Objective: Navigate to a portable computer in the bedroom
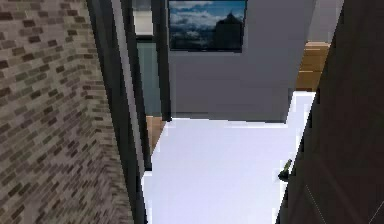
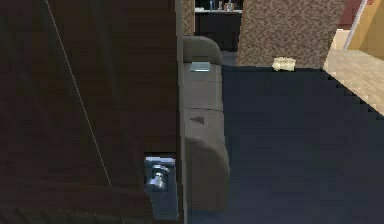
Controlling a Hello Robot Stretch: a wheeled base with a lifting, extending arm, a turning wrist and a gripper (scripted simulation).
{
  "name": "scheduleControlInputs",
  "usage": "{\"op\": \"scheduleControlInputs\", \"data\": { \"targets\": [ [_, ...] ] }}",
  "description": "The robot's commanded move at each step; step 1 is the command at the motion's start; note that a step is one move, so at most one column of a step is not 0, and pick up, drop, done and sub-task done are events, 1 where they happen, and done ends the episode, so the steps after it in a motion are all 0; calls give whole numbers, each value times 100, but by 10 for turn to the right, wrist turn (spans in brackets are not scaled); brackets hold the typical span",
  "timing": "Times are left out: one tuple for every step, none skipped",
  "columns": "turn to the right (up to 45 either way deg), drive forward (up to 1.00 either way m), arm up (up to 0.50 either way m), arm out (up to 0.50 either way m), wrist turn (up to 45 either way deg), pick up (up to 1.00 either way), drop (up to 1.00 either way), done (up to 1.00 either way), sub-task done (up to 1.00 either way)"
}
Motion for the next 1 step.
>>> {"op": "scheduleControlInputs", "data": {
  "targets": [
    [30, 0, 0, 0, 0, 0, 0, 0, 0]
  ]
}}
